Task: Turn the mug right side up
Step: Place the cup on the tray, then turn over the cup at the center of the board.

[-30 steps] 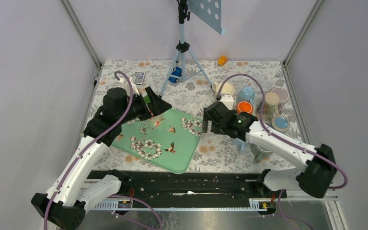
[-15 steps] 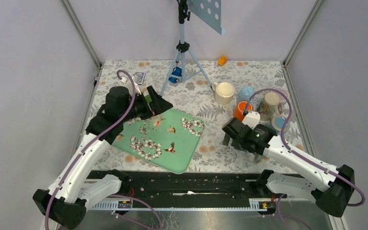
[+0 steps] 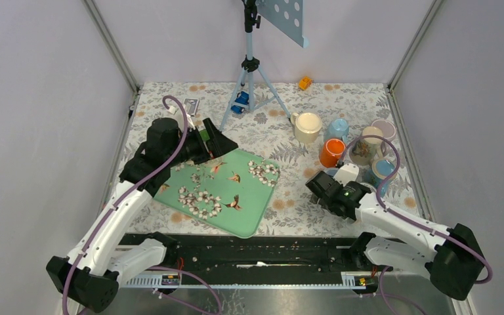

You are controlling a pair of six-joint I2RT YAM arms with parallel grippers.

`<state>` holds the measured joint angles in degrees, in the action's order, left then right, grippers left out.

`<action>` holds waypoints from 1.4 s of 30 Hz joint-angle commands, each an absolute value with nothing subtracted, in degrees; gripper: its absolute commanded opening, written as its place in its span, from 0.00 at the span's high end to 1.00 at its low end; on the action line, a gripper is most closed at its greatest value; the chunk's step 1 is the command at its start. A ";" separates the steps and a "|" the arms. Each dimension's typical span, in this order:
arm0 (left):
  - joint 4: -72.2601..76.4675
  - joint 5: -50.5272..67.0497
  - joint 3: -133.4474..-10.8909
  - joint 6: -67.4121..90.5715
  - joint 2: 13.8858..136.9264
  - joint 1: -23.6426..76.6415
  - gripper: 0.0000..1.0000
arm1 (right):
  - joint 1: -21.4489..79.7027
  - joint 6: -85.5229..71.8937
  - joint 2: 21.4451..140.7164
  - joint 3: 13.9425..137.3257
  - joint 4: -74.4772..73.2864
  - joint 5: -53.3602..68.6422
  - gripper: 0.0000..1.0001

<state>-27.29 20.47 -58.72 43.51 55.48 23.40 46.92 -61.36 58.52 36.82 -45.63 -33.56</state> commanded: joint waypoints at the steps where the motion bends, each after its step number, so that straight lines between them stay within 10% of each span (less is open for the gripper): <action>1: -25.42 21.70 -59.21 42.41 55.27 23.16 0.01 | 41.53 -56.84 59.75 33.53 -33.68 -34.72 0.22; 20: -26.13 21.10 -58.29 43.58 54.02 23.20 0.01 | 41.87 -44.05 67.53 37.97 -24.31 -26.31 0.87; 42: -24.67 21.52 -55.20 45.35 53.24 23.20 0.01 | 47.90 -44.00 72.11 38.32 -18.90 -27.27 0.55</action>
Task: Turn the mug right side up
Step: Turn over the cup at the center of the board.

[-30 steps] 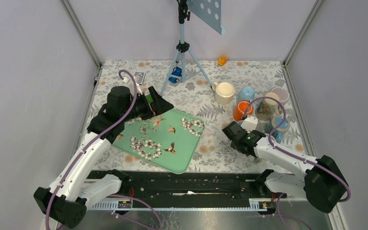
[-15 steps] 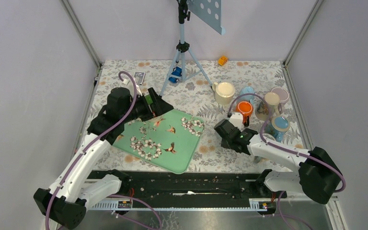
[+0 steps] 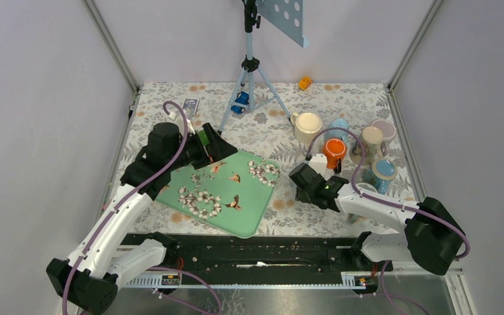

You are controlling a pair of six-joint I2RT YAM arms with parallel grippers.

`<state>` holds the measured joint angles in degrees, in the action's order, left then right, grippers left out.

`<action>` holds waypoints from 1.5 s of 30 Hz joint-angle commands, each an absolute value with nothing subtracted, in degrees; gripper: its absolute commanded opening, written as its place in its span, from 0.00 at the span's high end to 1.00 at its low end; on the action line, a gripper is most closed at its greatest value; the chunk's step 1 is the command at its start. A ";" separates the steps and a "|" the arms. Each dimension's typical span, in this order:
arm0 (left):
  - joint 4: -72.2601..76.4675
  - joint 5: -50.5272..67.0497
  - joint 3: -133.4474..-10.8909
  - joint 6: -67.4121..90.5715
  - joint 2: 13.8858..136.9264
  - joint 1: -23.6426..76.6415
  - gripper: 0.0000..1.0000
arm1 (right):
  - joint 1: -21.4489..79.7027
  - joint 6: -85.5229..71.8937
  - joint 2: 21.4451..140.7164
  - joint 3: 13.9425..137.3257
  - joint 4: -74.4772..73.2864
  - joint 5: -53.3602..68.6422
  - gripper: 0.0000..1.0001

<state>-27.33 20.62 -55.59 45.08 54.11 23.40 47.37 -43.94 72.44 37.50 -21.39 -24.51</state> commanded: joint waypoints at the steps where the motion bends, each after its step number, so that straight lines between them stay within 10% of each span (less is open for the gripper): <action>1: -24.67 21.53 -55.20 45.35 53.26 23.20 0.01 | 47.87 -43.91 72.34 38.44 -18.75 -27.74 0.55; 9: -24.54 21.62 -54.57 45.59 52.91 23.20 0.01 | 47.89 -44.70 74.53 40.17 -21.08 -30.71 0.71; 14: -22.85 21.23 -51.36 48.53 51.19 23.20 0.01 | 47.95 -43.70 73.70 41.65 -22.88 -30.28 1.00; 33: 0.99 26.66 -31.49 72.16 43.11 25.14 0.04 | 48.07 -46.25 62.64 51.02 -19.08 -21.58 1.00; 45: 11.14 27.73 -28.04 75.89 44.61 26.63 0.07 | 48.06 -54.85 64.98 51.48 13.12 -8.01 1.00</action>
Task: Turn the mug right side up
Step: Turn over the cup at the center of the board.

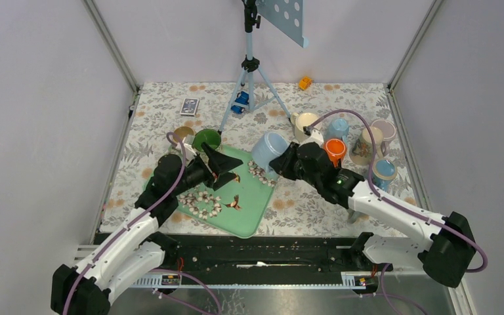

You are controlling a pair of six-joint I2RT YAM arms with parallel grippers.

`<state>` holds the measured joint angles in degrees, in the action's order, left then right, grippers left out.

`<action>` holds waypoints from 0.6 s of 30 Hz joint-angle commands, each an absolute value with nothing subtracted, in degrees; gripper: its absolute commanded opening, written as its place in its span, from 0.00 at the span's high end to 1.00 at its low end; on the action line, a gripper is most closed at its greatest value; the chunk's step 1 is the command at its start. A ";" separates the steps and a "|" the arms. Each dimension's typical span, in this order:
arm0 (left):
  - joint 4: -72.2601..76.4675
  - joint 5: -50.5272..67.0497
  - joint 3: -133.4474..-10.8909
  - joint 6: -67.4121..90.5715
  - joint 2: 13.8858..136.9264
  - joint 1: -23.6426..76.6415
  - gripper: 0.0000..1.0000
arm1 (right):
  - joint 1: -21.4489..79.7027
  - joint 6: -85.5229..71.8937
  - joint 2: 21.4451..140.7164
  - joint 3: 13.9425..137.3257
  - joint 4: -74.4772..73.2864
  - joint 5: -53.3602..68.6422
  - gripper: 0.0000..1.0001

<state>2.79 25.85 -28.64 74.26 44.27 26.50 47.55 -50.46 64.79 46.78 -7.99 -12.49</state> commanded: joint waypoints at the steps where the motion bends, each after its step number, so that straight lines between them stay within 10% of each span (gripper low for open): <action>1: 12.17 27.95 -27.67 76.32 44.90 26.63 0.07 | 48.05 -55.82 65.39 51.16 15.71 -7.13 1.00; 18: 28.83 31.77 -24.79 83.61 50.58 25.90 0.33 | 48.06 -70.90 74.84 49.31 43.79 5.84 1.00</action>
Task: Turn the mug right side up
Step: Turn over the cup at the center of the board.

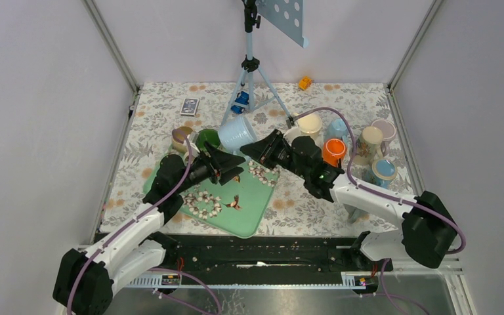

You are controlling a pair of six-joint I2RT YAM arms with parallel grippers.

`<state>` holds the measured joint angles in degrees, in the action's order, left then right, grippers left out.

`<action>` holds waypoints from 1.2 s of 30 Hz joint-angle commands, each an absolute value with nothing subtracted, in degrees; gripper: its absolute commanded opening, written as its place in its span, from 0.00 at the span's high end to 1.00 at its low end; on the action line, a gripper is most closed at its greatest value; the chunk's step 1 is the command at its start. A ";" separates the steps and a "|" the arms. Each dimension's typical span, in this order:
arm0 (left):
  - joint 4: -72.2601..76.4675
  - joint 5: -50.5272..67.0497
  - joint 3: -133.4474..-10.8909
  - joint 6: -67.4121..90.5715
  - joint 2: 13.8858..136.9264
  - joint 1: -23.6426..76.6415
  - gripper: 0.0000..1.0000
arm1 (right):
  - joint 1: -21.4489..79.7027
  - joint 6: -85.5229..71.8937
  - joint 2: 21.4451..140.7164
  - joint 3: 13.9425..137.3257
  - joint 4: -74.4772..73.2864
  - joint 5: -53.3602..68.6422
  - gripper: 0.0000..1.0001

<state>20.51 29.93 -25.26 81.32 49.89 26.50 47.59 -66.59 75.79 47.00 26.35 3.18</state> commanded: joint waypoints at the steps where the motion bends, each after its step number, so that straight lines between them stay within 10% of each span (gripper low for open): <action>1: 29.50 31.88 -24.79 83.88 50.81 25.74 0.34 | 48.01 -71.39 75.00 49.22 44.40 6.00 1.00; 36: 32.52 31.57 -29.87 84.38 54.17 24.52 0.88 | 49.39 -77.03 78.79 45.05 53.72 10.68 1.00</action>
<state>35.00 33.01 -25.43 89.45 54.11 24.80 47.68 -77.45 79.92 44.82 43.53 8.32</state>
